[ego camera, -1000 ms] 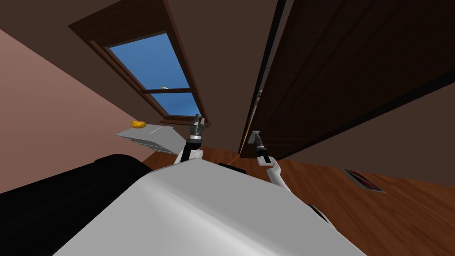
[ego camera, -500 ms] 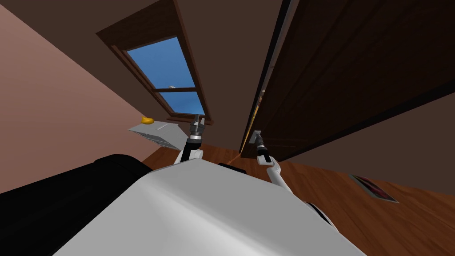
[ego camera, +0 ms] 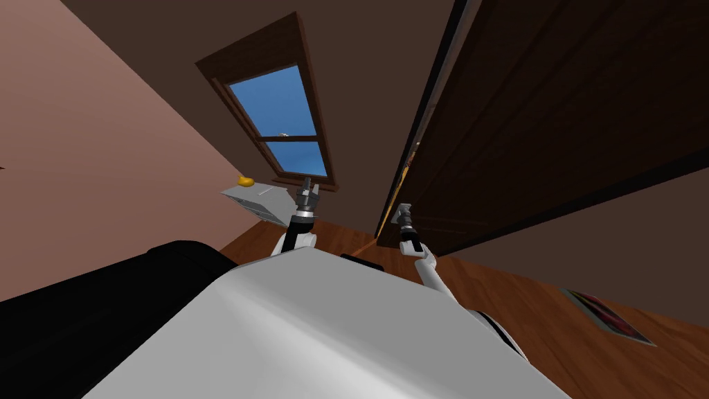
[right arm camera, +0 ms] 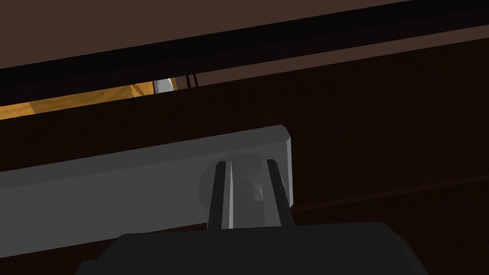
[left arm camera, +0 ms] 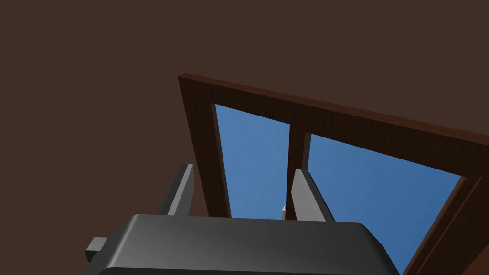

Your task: Pull the door open

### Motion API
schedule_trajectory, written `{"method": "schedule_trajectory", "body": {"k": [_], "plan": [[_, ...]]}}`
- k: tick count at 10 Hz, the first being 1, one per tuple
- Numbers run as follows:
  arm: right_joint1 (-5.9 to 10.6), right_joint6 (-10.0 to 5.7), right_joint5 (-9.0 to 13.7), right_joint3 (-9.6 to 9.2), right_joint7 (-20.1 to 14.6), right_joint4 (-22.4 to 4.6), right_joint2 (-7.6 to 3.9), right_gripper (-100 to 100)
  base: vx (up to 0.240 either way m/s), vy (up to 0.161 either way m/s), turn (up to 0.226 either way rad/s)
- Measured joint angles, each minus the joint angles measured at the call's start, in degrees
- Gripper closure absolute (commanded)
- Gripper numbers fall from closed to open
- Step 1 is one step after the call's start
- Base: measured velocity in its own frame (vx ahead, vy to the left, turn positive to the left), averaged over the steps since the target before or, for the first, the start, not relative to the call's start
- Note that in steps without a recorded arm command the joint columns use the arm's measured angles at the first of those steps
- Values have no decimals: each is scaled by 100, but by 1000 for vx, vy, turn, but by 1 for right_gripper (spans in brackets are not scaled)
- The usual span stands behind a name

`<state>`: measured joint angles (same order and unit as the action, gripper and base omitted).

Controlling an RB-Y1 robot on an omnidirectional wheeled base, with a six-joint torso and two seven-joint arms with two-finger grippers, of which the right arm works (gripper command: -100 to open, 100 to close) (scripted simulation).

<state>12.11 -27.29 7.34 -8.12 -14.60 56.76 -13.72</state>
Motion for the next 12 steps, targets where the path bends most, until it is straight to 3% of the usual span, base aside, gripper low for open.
{"method": "schedule_trajectory", "body": {"k": [1,12], "plan": [[41,-8,130,-10,-155,-35,-4,-100,-62,-24,133],[-62,183,1477,28,-1741,203,88,-100,-74,-49,79]]}}
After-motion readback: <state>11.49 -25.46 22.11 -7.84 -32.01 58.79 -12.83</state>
